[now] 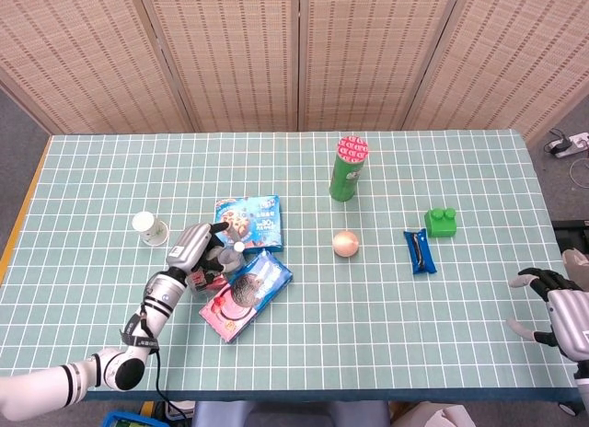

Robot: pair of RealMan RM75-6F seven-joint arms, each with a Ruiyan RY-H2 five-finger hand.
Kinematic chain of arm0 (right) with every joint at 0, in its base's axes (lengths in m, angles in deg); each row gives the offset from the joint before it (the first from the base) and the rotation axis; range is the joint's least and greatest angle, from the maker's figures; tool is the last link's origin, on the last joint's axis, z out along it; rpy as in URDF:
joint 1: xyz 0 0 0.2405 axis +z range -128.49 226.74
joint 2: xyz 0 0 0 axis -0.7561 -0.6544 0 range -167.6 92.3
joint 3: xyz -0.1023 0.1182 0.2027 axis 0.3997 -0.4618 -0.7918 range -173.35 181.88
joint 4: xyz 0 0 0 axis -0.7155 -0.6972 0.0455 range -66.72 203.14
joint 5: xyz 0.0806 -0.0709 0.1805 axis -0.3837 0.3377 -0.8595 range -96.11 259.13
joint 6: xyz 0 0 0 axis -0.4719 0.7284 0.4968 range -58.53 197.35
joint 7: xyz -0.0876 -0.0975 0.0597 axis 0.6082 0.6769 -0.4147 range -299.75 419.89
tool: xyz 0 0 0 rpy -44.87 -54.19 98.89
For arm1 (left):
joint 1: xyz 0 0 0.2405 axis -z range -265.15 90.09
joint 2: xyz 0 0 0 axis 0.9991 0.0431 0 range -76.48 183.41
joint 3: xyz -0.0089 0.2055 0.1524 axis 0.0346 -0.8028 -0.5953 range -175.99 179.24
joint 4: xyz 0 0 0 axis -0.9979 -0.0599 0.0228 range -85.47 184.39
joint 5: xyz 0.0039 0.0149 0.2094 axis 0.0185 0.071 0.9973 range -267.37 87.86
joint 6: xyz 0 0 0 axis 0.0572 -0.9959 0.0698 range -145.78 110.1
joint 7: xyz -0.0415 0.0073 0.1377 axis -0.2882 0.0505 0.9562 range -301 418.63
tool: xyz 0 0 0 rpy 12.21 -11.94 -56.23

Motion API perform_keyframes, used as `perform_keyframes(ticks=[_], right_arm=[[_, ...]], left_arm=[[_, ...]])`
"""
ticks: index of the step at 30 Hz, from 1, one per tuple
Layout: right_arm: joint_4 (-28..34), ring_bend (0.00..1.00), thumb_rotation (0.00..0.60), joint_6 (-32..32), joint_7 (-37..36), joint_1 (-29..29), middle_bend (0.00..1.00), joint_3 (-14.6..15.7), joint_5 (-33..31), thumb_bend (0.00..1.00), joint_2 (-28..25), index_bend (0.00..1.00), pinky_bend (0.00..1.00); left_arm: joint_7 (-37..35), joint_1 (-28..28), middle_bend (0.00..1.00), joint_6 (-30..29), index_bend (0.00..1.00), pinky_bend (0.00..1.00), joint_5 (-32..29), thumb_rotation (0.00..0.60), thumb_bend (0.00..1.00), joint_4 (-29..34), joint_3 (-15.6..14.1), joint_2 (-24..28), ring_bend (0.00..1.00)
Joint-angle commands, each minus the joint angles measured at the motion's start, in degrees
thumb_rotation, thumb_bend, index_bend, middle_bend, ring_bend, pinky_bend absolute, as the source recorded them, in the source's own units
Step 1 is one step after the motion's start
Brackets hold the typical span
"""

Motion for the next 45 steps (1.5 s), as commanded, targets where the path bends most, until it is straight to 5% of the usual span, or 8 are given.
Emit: perform_keyframes(ticks=[1, 30, 45], right_arm=[[0.0, 0.23, 0.600, -0.1, 0.1, 0.0, 0.29, 0.0, 0.0, 0.13, 0.0, 0.38, 0.34], [0.0, 0.23, 0.600, -0.2, -0.3, 0.1, 0.29, 0.0, -0.1, 0.13, -0.1, 0.38, 0.34], [0.0, 0.23, 0.600, -0.4, -0.3, 0.2, 0.29, 0.0, -0.2, 0.13, -0.1, 0.38, 0.34]], left_arm=[[-0.3, 0.0, 1.00, 0.0, 0.63, 1.00, 0.1, 0.600, 0.14, 0.0, 0.0, -0.2, 1.00], [-0.7, 0.8, 1.00, 0.8, 0.69, 1.00, -2.4, 0.600, 0.15, -0.9, 1.1, -1.7, 1.00], [-0.6, 0.6, 1.00, 0.7, 0.72, 1.00, -2.7, 0.600, 0.36, -0.4, 1.0, -1.4, 1.00]])
